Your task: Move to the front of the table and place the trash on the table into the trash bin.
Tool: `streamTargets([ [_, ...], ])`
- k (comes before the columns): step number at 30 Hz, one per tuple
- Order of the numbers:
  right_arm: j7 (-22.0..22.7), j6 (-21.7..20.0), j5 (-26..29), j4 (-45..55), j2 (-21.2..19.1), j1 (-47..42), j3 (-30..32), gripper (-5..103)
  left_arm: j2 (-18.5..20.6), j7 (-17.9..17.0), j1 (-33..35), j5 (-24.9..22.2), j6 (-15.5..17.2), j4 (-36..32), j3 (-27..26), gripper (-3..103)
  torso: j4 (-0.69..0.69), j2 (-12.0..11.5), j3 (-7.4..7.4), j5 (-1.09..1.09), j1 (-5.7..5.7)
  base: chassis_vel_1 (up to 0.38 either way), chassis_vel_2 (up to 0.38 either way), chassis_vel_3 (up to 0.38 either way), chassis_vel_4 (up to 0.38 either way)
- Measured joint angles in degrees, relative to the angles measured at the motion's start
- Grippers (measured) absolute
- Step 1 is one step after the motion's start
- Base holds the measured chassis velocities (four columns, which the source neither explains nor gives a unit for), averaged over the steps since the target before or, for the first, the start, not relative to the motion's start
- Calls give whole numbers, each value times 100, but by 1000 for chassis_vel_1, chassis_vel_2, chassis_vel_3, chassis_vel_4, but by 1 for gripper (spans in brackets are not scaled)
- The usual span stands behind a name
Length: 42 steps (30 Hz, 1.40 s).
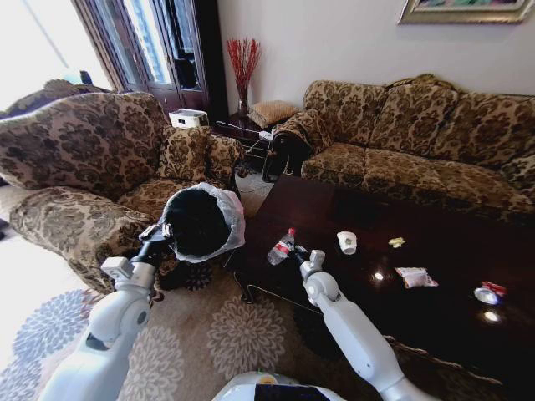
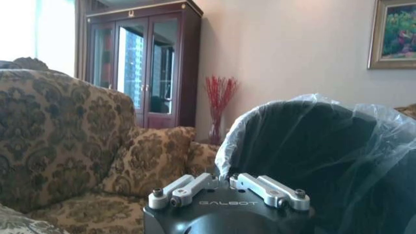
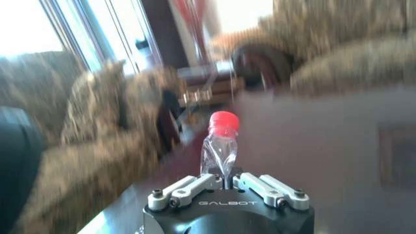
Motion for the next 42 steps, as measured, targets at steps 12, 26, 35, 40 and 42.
streamTargets([
  [12,-651,159,1393,1145,-860,2203,-548,0,1728,90,-1033,-1435,738,829,537,3,-9,0,-1,-2,0,0,0,0,0],
  [26,-1801,627,357,266,-86,4778,-2932,0,3192,183,-2437,-2902,1789,1031,1675,3,-4,2,-1,2,0,0,0,0,0],
  [35,-2207,873,-529,227,-99,4594,-3290,0,3373,267,-2834,-3435,2137,1227,1896,3,1,2,-2,-1,-1,0,0,0,0],
  [40,-2201,806,-925,260,-114,4470,-3313,6,3360,289,-2771,-3452,2176,1176,1825,3,-1,2,-2,0,-1,0,0,0,0],
  [42,-2188,806,-952,266,-114,4451,-3327,6,3346,290,-2756,-3448,2178,1166,1814,3,-1,2,-2,0,-1,0,0,0,0],
])
